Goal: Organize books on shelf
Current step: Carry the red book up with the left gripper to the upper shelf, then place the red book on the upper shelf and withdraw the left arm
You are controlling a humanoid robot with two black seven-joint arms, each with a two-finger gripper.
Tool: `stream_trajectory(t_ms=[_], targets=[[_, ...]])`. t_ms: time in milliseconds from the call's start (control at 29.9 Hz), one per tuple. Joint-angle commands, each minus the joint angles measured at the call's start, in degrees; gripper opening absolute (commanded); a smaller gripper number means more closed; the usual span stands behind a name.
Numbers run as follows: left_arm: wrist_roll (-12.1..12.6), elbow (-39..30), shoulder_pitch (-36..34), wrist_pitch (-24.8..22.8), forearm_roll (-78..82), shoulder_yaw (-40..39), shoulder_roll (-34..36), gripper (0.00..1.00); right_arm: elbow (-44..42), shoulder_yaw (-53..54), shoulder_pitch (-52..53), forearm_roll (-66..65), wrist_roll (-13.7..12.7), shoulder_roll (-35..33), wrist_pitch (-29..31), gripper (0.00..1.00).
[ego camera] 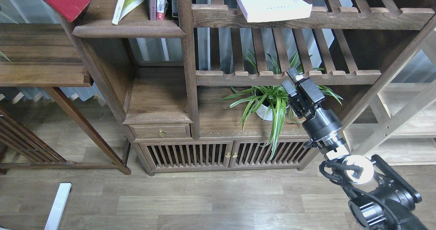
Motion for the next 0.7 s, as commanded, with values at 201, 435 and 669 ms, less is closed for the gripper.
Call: stream_trajectory(t_ms=[201, 435, 669], targets=[[1.08, 3.36, -7.68, 4.04, 2.24, 4.55, -0.27, 0.0, -0.26, 1.79, -0.01, 0.08, 0.01, -0.18, -0.02, 0.81], [1.34, 6.97, -11.2, 3.95, 7.42, 7.81, -0.18, 0.0, -0.53, 3.19, -0.09, 0.17, 0.01, -0.18, -0.02, 0.82], [1.16, 10.31, -16.65, 4.04, 8.31, 12.46, -0.8, 0.0, -0.61, 3.55, -0.27, 0.26, 0.28, -0.18, -0.02, 0.82]])
